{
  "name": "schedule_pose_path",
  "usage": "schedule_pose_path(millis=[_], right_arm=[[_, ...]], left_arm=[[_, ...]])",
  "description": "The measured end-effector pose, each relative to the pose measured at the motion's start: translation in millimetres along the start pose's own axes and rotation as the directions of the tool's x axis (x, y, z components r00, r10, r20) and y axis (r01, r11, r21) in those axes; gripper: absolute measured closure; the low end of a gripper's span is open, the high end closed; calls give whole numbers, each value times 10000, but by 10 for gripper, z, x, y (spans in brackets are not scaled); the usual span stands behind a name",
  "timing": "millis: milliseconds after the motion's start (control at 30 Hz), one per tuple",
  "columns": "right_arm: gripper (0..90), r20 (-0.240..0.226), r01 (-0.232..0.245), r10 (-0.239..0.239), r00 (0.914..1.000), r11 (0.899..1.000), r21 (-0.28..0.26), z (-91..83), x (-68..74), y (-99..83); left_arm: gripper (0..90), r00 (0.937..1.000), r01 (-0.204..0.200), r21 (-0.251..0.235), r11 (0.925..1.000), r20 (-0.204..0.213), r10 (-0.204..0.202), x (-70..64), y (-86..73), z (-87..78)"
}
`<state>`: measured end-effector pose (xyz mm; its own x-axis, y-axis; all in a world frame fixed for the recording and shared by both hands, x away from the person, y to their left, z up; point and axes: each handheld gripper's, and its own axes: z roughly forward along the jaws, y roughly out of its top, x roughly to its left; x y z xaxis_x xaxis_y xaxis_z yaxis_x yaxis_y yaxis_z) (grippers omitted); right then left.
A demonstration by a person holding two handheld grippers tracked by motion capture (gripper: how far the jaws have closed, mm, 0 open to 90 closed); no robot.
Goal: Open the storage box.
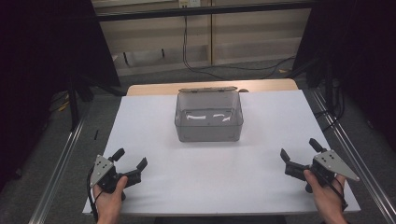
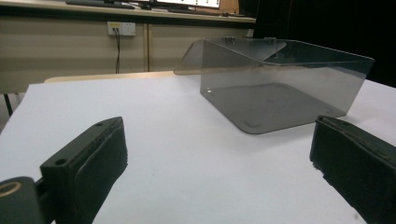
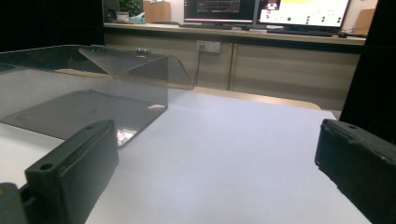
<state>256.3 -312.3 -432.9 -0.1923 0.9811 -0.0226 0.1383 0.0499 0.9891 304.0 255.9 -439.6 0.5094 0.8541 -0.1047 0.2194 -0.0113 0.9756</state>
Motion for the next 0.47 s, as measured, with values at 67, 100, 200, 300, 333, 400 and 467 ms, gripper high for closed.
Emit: schedule_pose_path(millis=[67, 100, 200, 300, 333, 400, 467], right_arm=[[0, 76, 18, -19, 10000, 10000, 68, -25, -17, -41], [0, 110, 24, -25, 9999, 10000, 92, -35, -20, -57], [0, 142, 119, -119, 9998, 9999, -1, -85, -28, -86], [0, 252, 79, -78, 9997, 10000, -55, -106, -29, -88], [0, 256, 62, -60, 9997, 10000, -56, -99, -34, -87], [0, 347, 37, -37, 9994, 10000, 3, -78, -37, -97], [0, 340, -41, 38, 9994, 10000, 73, -61, -36, -106]], left_arm=[[40, 10000, -45, 58, 10000, 78, 45, -20, -32, -11], [40, 9999, -81, 102, 9999, 133, 80, -30, -47, -15], [39, 9999, 30, 19, 10000, 97, -30, -16, -62, -24], [40, 9998, 139, 81, 9999, -134, -138, -10, -67, -18], [40, 9998, 188, 92, 9998, -43, -187, -12, -64, -16], [39, 9999, 80, 9, 10000, -72, -80, -21, -55, -14], [40, 9998, 174, -52, 9998, -33, -174, -21, -51, -17]])
